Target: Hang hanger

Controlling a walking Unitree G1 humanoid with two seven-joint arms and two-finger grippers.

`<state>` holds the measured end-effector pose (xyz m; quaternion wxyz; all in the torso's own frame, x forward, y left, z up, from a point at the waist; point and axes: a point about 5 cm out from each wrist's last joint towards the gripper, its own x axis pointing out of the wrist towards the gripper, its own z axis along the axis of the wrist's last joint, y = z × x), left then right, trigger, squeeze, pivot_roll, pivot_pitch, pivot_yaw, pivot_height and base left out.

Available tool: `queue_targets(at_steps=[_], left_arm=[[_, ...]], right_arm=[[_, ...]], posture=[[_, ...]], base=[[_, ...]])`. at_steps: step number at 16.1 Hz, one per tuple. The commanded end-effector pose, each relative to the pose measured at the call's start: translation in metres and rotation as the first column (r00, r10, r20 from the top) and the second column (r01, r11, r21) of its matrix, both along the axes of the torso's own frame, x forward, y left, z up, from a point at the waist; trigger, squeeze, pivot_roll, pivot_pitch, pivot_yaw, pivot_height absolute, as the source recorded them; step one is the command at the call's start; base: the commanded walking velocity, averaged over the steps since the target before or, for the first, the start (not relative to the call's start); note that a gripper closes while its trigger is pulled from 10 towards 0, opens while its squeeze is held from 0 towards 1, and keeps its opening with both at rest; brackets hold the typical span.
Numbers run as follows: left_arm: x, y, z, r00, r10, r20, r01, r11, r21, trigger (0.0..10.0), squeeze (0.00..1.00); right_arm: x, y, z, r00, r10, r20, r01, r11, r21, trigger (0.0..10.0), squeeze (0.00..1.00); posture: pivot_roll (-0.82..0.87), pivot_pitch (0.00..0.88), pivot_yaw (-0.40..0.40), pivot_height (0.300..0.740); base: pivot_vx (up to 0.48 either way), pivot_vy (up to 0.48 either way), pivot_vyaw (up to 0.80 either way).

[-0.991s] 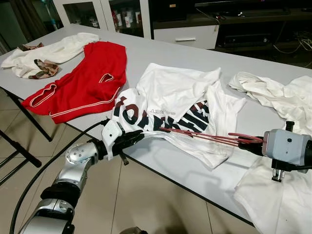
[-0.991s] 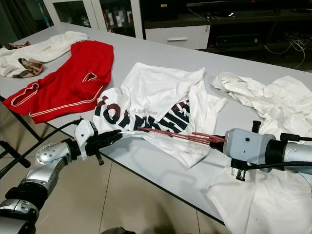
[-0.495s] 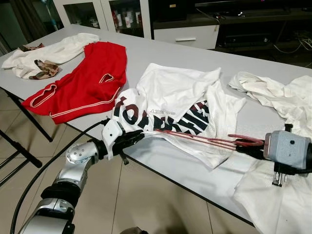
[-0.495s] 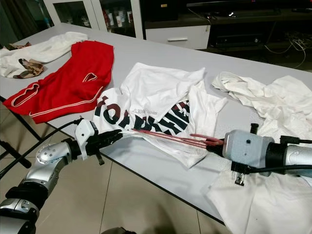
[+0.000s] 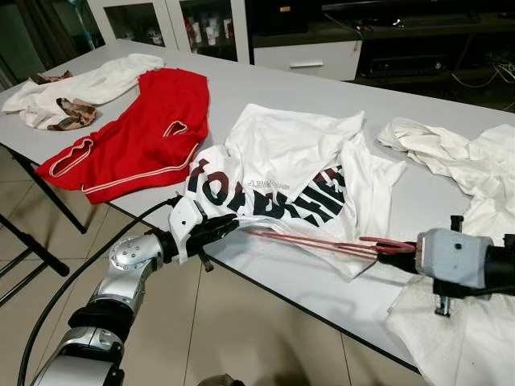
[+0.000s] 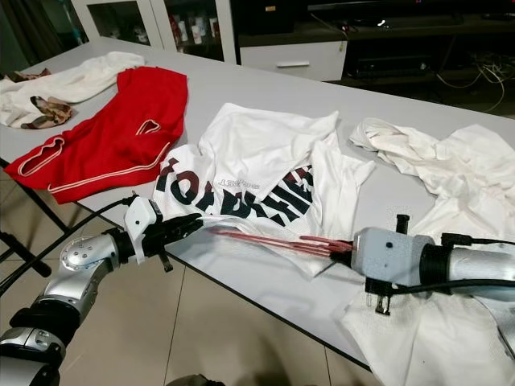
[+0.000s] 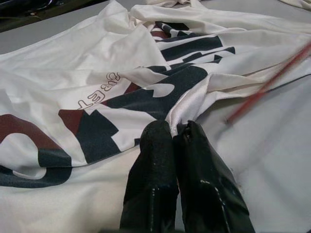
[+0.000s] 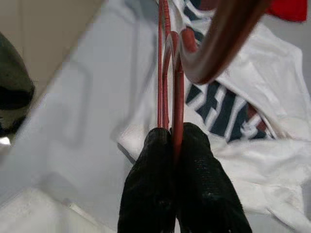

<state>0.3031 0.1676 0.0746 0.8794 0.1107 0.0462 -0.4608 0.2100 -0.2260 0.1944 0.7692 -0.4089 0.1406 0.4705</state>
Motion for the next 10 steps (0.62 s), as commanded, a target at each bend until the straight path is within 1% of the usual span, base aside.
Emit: queue_targets(at_steps=[1,5,10], left_arm=[[0.001,0.003,0.003,1.000,0.007,0.017,-0.007,1.000,0.008,0.0,0.00],[0.001,0.003,0.002,1.000,0.006,0.017,-0.007,1.000,0.009,0.0,0.00],[0.001,0.002,0.003,1.000,0.000,0.016,-0.001,1.000,0.012,0.0,0.00]], right_arm=[[0.004,-0.001,0.005,0.999,-0.001,0.034,0.002,1.000,-0.009,10.0,0.00],[0.006,-0.010,0.006,0.998,-0.037,0.049,0.039,0.999,-0.035,10.0,0.00],[0.005,-0.016,0.009,0.997,-0.055,0.055,0.058,0.997,-0.043,10.0,0.00]], posture=[[-0.15,0.000,0.111,0.736],[-0.15,0.000,0.111,0.736],[-0.16,0.000,0.117,0.736]], base=[[0.000,0.000,0.00],[0.000,0.000,0.00],[0.000,0.000,0.00]])
